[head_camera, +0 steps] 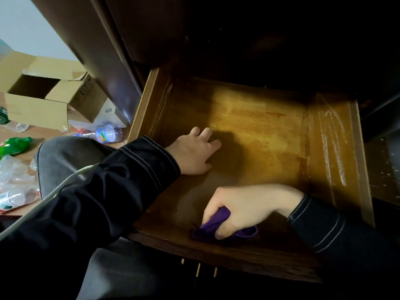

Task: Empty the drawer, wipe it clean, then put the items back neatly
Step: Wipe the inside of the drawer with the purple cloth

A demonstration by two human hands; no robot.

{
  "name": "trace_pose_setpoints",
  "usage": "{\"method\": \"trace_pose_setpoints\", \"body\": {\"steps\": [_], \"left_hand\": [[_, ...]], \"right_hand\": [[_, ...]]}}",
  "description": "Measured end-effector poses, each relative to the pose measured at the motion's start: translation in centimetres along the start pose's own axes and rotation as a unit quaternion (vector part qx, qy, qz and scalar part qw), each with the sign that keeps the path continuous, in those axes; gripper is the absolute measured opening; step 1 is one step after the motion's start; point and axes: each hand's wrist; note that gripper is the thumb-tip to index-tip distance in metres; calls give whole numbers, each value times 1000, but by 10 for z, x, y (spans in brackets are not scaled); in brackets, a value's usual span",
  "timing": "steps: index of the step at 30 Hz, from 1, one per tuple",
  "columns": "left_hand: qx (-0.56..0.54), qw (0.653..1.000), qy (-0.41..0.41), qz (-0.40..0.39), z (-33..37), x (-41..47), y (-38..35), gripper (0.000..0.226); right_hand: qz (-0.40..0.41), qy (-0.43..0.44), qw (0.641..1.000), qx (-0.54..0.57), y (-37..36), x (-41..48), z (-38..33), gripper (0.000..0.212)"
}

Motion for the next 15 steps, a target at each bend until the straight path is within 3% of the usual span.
{"method": "trace_pose_setpoints", "body": {"steps": [5, 10, 15], "left_hand": [[0, 1000, 0, -1, 0, 0, 1, 57], [-1, 1000, -1, 0, 1, 0, 2, 57], [-3, 1000, 0, -2, 2, -1, 2, 57]], "right_hand": [[-20, 50, 994, 100, 10, -15, -5, 26], [8, 41, 998, 49, 5, -7, -2, 28], [-30, 55, 992, 106, 14, -19, -2, 29]]}}
Point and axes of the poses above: each hand's wrist, its own x-axis towards the middle knuckle, its own y-axis out of the back of the hand, z = x × y, and after that the axes turned 7 degrees about -x, right-handed
